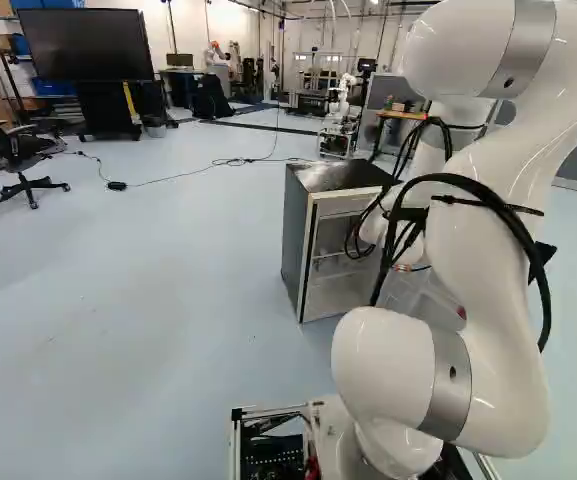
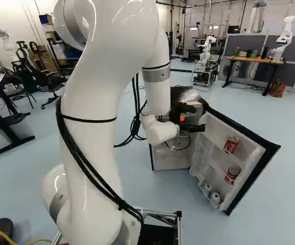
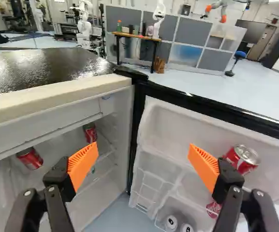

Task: Grab a drink from the fridge

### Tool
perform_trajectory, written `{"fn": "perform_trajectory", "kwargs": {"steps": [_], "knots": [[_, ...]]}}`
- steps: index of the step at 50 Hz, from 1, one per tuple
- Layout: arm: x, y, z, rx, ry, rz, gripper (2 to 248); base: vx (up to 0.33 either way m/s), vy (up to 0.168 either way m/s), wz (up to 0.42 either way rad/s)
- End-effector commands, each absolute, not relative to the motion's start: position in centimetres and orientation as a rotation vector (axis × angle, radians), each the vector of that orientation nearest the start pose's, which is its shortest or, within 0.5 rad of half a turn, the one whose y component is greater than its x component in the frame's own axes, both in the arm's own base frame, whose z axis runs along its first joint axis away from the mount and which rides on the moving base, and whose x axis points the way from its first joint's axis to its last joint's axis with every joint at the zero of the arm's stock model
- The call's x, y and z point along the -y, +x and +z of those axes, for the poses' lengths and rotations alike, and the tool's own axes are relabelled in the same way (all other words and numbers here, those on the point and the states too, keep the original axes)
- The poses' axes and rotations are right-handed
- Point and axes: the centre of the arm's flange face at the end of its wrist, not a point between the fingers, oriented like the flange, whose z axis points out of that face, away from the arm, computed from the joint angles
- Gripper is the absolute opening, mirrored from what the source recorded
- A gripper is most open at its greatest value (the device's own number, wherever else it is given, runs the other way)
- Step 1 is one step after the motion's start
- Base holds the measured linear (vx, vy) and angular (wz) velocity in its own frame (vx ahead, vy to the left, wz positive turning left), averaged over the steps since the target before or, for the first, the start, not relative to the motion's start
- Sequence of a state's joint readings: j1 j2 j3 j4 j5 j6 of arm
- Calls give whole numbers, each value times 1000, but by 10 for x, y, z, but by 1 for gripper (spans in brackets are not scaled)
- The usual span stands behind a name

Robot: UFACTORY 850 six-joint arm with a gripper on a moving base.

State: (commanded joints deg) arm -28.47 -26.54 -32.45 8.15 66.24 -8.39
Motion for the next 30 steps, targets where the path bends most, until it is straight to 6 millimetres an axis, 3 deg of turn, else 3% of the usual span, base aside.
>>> {"fn": "perform_trajectory", "kwargs": {"steps": [30], "knots": [[205,407,243,-241,-2832,-1883,247,0,0,0]]}}
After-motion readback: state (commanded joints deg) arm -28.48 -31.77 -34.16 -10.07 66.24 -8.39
